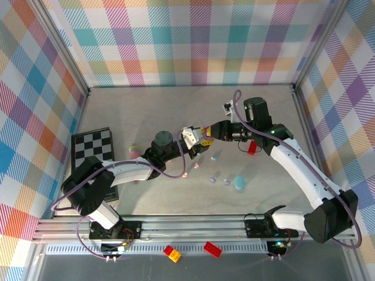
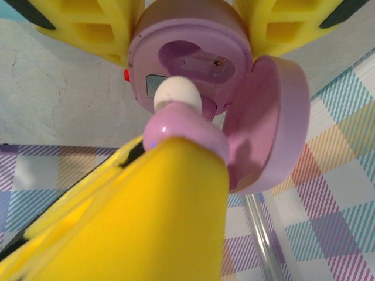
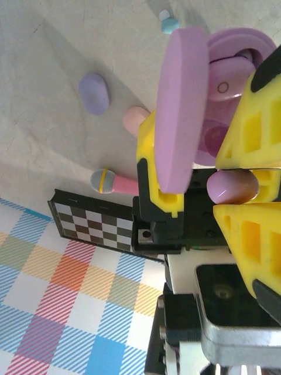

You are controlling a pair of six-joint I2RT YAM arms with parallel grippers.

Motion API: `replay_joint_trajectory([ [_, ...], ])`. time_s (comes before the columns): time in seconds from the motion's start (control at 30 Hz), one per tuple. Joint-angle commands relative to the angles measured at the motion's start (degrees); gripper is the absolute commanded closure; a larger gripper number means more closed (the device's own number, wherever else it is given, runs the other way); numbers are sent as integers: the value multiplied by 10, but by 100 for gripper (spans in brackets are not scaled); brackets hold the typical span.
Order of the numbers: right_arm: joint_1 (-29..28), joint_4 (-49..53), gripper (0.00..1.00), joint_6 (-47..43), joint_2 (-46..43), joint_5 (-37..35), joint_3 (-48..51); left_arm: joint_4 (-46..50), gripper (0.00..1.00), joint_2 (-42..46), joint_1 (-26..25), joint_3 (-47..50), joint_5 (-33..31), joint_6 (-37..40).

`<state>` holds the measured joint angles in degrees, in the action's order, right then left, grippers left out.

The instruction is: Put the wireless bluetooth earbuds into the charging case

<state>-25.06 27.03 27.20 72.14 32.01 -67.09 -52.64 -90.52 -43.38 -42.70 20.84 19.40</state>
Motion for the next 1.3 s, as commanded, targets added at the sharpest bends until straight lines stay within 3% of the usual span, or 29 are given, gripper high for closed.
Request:
replay_joint_trajectory([
  [0.0, 3, -4, 83, -9, 7, -4, -2, -18, 65, 2, -6, -17, -9, 13],
  [0.57, 3, -9, 81, -3, 20, -15, 13, 3, 65, 7, -10, -30, -15, 16],
  [1.03, 2, 1, 59, -10, -21, -49, 13, -6, 65, 17, -10, -14, -19, 1],
  [1.27, 4, -9, 50, -59, -59, -6, 5, -2, 65, 22, -9, -4, -19, 0],
])
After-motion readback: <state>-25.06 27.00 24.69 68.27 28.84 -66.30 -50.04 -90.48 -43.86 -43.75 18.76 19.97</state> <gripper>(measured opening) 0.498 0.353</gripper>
